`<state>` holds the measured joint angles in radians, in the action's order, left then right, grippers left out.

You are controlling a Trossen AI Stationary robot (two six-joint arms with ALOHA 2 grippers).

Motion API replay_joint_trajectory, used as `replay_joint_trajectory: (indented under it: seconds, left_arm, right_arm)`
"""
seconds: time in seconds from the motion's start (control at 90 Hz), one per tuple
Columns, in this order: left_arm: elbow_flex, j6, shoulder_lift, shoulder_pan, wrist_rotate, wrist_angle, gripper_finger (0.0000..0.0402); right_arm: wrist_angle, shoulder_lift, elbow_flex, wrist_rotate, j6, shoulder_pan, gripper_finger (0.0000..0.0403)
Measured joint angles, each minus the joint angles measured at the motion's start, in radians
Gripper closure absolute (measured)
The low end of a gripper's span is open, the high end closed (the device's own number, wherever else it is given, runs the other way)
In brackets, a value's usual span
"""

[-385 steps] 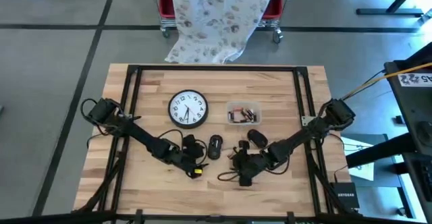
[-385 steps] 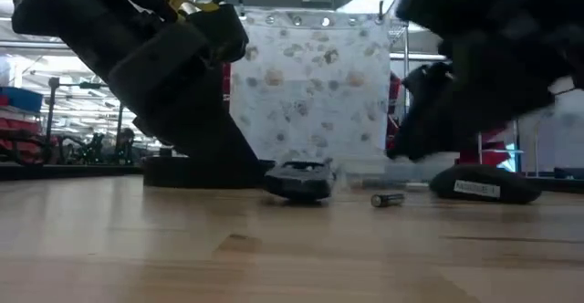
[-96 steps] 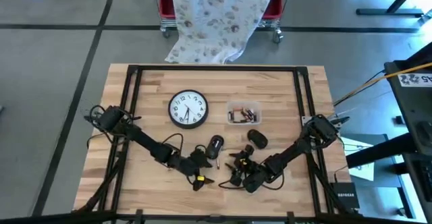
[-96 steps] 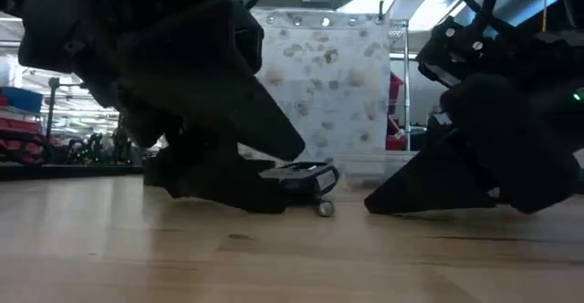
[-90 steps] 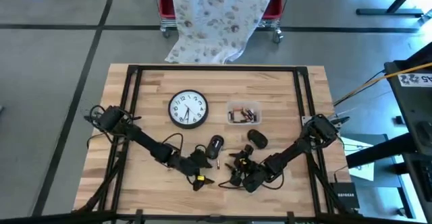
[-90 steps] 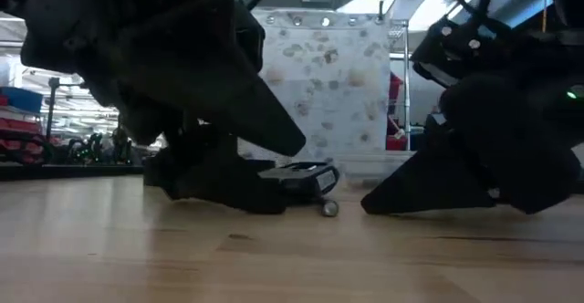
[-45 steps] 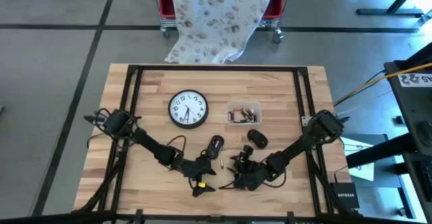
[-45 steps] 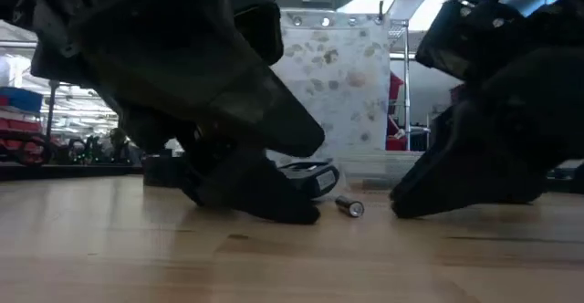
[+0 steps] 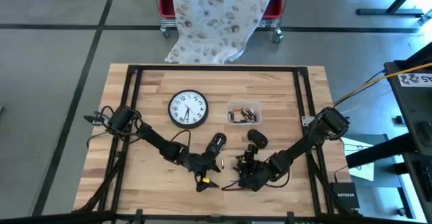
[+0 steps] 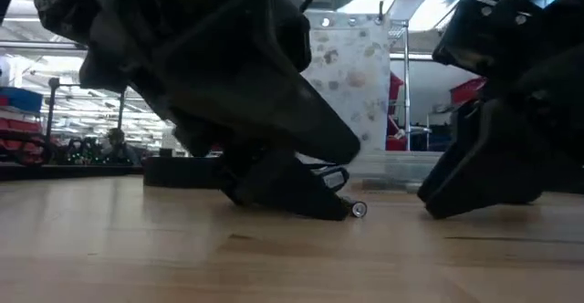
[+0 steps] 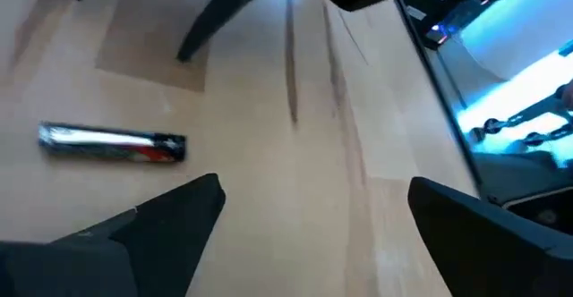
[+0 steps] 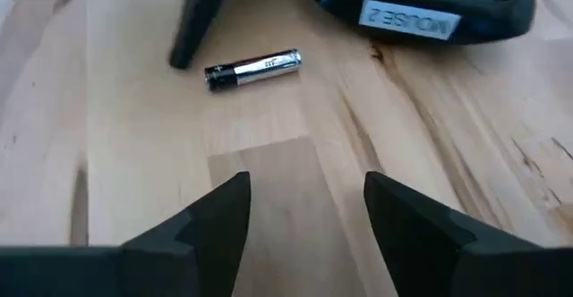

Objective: Insert battery
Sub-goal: Insert the silver battery into the left computer mouse

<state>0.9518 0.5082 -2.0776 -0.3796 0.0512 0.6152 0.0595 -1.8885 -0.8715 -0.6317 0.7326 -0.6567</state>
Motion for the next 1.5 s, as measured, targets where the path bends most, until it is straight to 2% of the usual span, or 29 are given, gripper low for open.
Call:
replay_joint_trajectory:
  seconds: [0.244,0.433,0.544,0.611,0.744,0.856,0.967,1.089,1.278,1.411,1.5]
  left_arm:
    - [0.134,-0.029,-0.119,0.002,0.024,0.02,0.0047]
    - [0.143,-0.049,-0.082,-0.006,0.031,-0.026,0.0047]
    - [0.14,-0.072,-0.01,-0.027,0.049,-0.163,0.0047]
    - [0.141,-0.083,0.048,-0.044,0.105,-0.284,0.0047]
    - [0.141,-0.084,0.137,-0.08,0.295,-0.527,0.0047]
    - [0.141,-0.078,0.174,-0.099,0.416,-0.597,0.0047]
    - [0.141,-0.069,0.18,-0.11,0.465,-0.6,0.0047]
    - [0.141,-0.029,0.18,-0.113,0.473,-0.601,0.0047]
    - [0.141,-0.01,0.18,-0.119,0.513,-0.609,0.0047]
    - [0.141,-0.006,0.18,-0.121,0.538,-0.658,0.0047]
    - [0.142,0.031,0.179,-0.117,0.571,-0.765,0.0047]
  right_arm:
    - [-0.004,0.0,0.0,-0.003,0.003,0.002,0.0196]
    - [-0.054,-0.015,0.0,-0.023,0.039,-0.019,0.0196]
    - [-0.129,-0.047,0.0,-0.056,0.045,-0.039,0.0196]
    - [-0.192,-0.072,0.0,-0.078,0.05,-0.043,0.0196]
    - [-0.266,-0.129,-0.002,-0.156,0.121,-0.045,0.0196]
    - [-0.266,-0.167,-0.006,-0.257,0.273,-0.047,0.0196]
    - [-0.259,-0.195,-0.006,-0.316,0.358,-0.046,0.02]
    - [-0.243,-0.218,-0.006,-0.32,0.364,-0.046,0.0241]
    - [-0.209,-0.24,-0.005,-0.335,0.339,-0.046,0.0376]
    - [-0.192,-0.226,-0.005,-0.325,0.282,-0.046,0.0386]
    - [-0.166,-0.189,-0.003,-0.292,0.225,-0.059,0.0395]
